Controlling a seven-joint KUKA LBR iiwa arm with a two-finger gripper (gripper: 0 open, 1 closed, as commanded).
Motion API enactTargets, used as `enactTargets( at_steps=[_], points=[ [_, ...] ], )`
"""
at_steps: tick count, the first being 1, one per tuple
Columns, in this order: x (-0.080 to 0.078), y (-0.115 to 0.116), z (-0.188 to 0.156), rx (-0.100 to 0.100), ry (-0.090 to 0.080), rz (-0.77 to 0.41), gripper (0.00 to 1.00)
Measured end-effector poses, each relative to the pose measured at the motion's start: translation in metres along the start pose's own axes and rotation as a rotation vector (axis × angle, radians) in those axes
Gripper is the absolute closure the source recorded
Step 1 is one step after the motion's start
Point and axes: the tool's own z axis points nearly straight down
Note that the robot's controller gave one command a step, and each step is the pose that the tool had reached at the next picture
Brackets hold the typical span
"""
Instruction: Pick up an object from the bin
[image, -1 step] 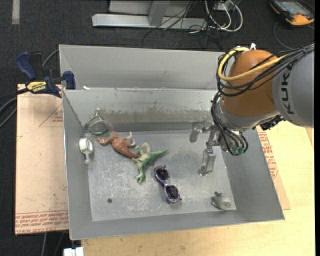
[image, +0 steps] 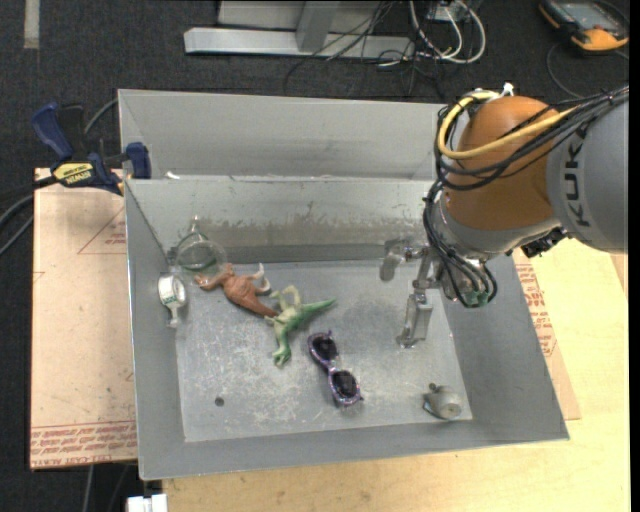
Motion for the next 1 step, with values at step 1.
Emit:
enactTargets(
  at_steps=[1],
  points=[
    [-0.0071, 0.0757, 0.0979, -0.003, 0.010, -0.074, 0.00]
  ],
)
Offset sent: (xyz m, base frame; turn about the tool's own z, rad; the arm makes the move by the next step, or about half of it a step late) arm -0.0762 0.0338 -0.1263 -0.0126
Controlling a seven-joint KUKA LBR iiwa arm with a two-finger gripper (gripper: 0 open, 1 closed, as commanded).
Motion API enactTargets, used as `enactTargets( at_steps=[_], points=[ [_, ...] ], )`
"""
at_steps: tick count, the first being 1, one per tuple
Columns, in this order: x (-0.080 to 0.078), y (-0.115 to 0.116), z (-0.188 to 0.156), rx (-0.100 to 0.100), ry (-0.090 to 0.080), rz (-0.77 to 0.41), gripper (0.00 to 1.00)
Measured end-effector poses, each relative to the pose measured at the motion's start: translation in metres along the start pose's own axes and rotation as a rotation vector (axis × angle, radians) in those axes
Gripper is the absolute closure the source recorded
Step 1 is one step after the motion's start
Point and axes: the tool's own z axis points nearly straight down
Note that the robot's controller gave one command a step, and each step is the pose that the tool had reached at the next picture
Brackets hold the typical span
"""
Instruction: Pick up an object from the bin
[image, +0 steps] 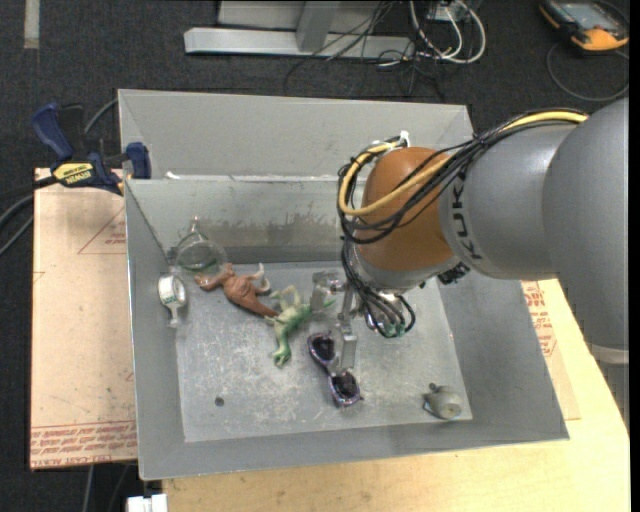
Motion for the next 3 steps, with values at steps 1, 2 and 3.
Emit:
enactTargets(
  at_steps=[1, 2, 3],
  points=[
    [0.0855, -0.0356, 0.0291, 0.002, -0.011, 0.063, 1.00],
    [0.0845, -0.0356, 0.0289, 0.002, -0.016, 0.063, 0.00],
    [0.0843, -0.0356, 0.0287, 0.002, -0.016, 0.063, 0.00]
  ],
)
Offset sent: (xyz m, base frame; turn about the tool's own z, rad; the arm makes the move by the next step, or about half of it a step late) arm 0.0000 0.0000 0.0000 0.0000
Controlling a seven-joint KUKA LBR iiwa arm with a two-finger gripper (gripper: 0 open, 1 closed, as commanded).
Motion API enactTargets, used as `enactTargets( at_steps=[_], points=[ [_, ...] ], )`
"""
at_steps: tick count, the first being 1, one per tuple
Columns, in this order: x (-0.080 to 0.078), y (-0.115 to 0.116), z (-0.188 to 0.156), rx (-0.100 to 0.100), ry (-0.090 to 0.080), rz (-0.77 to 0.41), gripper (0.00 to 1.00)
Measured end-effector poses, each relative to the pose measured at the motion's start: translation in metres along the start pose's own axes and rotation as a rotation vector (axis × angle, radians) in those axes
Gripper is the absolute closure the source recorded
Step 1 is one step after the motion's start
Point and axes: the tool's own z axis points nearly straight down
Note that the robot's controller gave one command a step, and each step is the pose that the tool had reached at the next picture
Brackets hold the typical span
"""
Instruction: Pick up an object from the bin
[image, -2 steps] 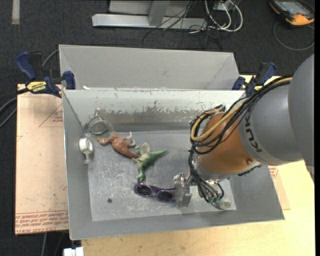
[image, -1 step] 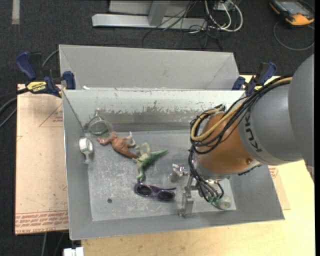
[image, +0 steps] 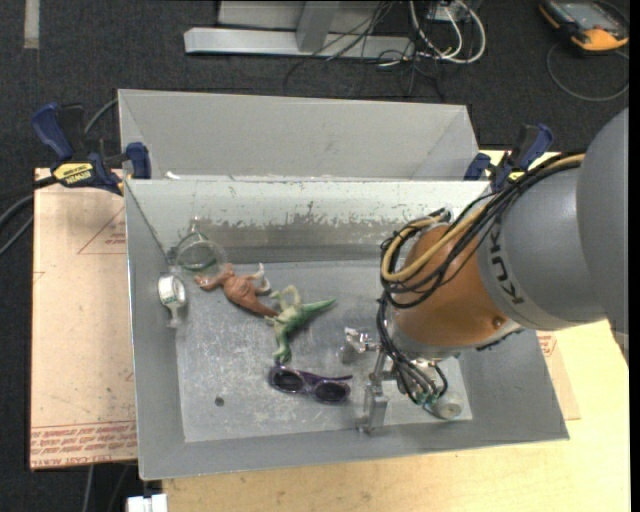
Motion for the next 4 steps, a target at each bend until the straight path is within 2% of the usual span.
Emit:
enactTargets(
  at_steps=[1, 2, 3, 4],
  points=[
    [-0.061, 0.062, 0.001, -0.002, -0.005, -0.121, 0.00],
    [-0.019, 0.047, 0.001, -0.001, 0.000, -0.030, 1.00],
    [-0.019, 0.047, 0.001, -0.001, 0.000, -0.030, 1.00],
    [-0.033, 0.040, -0.098, -0.002, -0.004, -0.039, 1.00]
  ],
)
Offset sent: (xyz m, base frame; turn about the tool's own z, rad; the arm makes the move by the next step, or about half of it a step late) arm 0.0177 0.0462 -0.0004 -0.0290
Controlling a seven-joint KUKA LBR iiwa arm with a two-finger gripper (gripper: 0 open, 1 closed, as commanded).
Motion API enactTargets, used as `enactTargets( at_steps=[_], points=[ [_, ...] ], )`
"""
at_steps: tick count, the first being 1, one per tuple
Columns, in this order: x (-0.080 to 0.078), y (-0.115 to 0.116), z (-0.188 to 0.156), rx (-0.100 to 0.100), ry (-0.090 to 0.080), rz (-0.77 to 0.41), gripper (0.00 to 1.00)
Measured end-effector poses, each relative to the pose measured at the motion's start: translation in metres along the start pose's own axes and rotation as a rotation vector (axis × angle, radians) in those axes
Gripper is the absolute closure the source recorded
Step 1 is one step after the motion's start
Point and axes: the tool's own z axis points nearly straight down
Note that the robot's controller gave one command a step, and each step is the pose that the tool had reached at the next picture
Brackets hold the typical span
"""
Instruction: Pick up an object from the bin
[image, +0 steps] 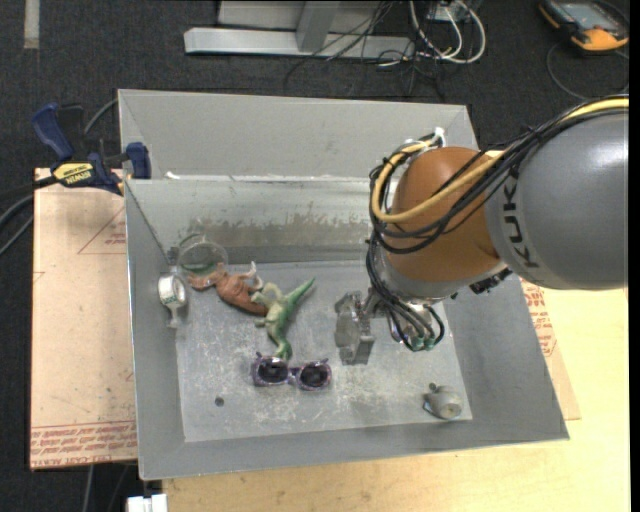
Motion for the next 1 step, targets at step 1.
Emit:
enactTargets(
  at_steps=[1],
  points=[
    [0.0157, -0.0147, -0.0844, 0.000, 0.000, -0.052, 0.00]
  ],
)
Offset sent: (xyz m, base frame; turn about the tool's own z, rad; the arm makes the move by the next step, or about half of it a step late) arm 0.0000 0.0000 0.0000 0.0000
